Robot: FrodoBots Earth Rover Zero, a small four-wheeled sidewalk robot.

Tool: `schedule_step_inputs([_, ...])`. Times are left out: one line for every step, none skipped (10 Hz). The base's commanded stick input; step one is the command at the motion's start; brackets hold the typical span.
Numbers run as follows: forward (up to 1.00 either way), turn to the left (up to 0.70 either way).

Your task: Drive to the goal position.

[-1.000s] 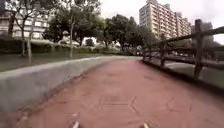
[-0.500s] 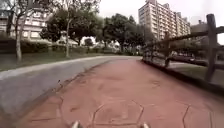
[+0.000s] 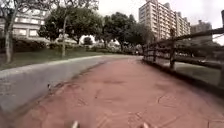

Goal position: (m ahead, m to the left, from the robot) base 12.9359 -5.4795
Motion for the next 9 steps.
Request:
schedule_step_inputs([0.7,-0.35])
schedule_step_inputs([0.7,-0.26])
schedule_step_inputs([0.7,0.0])
schedule_step_inputs([0.7,0.0])
schedule_step_inputs([0.7,0.0])
schedule_step_inputs([0.7,0.0])
schedule_step_inputs([0.7,0.0])
schedule_step_inputs([0.7,0.0])
schedule_step_inputs([0.7,0.0])
